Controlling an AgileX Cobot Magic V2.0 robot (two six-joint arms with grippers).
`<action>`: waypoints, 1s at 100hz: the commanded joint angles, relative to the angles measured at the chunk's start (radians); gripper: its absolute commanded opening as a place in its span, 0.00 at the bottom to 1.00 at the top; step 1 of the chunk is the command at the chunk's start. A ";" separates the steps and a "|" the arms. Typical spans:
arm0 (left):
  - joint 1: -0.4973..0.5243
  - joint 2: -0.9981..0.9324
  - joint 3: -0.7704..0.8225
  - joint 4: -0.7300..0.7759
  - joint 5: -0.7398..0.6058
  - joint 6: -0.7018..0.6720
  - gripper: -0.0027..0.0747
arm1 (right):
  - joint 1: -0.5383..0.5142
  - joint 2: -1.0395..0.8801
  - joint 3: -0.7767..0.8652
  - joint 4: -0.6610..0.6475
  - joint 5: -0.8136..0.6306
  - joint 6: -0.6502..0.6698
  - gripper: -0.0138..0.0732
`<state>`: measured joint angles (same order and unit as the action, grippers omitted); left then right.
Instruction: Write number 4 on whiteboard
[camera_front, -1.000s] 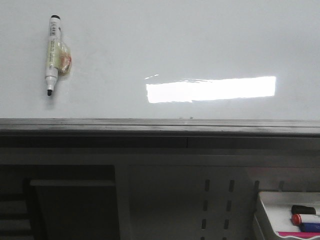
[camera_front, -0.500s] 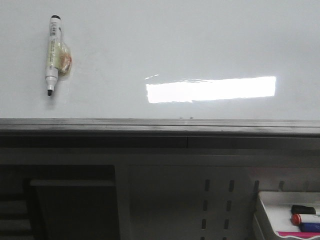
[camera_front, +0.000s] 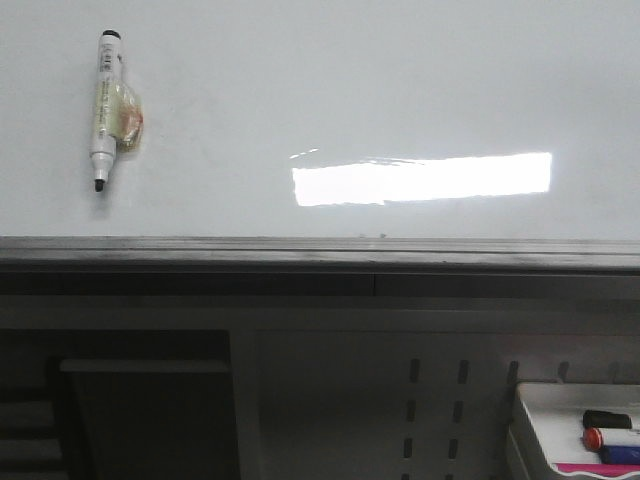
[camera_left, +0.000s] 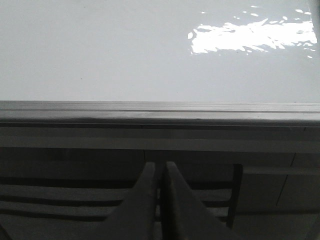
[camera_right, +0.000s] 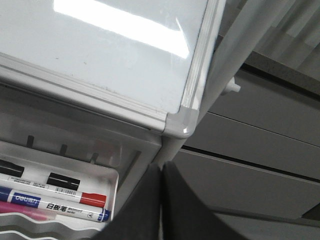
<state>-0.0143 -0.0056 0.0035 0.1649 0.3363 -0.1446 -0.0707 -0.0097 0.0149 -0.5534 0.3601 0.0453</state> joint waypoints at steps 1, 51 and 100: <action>0.001 -0.024 0.035 0.006 -0.080 -0.002 0.01 | -0.006 -0.017 0.019 0.002 0.001 -0.004 0.08; 0.001 -0.024 0.035 0.006 -0.089 -0.002 0.01 | -0.006 -0.017 0.017 0.337 -0.032 -0.002 0.08; 0.001 -0.024 0.035 0.006 -0.115 -0.002 0.01 | -0.006 -0.017 0.017 0.165 -0.149 -0.002 0.08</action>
<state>-0.0143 -0.0056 0.0035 0.1654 0.3056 -0.1446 -0.0707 -0.0097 0.0128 -0.2724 0.3287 0.0453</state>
